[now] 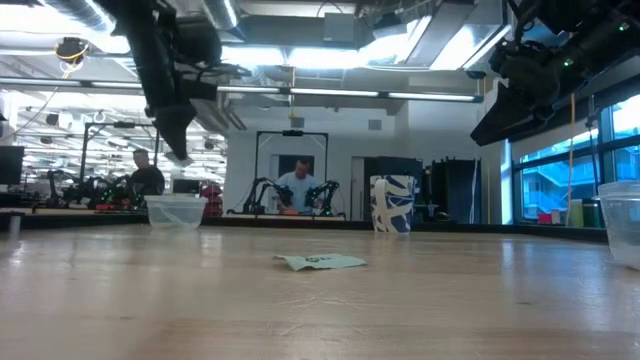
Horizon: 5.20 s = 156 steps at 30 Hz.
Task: Pick and place items into bin
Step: Put the white stevia packet into the top transparent bin
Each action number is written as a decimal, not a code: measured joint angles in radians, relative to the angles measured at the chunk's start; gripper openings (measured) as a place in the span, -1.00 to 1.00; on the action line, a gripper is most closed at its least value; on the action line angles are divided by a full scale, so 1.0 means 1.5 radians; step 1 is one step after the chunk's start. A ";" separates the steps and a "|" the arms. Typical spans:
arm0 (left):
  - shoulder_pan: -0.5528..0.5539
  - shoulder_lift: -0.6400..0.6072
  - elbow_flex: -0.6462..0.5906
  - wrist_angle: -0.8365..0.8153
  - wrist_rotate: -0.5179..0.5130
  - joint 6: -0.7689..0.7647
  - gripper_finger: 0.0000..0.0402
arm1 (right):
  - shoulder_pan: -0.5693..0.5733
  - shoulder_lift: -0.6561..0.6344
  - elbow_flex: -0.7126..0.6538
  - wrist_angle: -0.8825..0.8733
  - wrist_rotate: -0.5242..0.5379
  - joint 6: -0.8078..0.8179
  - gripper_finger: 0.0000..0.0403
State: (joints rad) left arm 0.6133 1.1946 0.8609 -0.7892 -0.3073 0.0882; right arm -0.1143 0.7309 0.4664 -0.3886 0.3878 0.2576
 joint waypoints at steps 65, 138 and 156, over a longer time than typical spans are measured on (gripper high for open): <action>-0.438 -0.059 -0.046 0.206 0.416 0.172 -0.20 | 0.000 0.000 0.000 -0.004 0.000 0.019 0.23; -0.811 0.285 -0.045 0.083 0.276 0.002 -0.92 | 0.000 0.000 0.000 0.013 0.002 0.102 0.23; -0.766 0.125 -0.049 -0.006 0.239 -0.049 -0.98 | 0.000 0.000 0.000 0.013 0.002 0.101 0.23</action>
State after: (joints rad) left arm -0.5359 1.3819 0.7871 -0.7987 0.0509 0.0150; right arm -0.1143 0.7308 0.4664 -0.3684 0.3904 0.4095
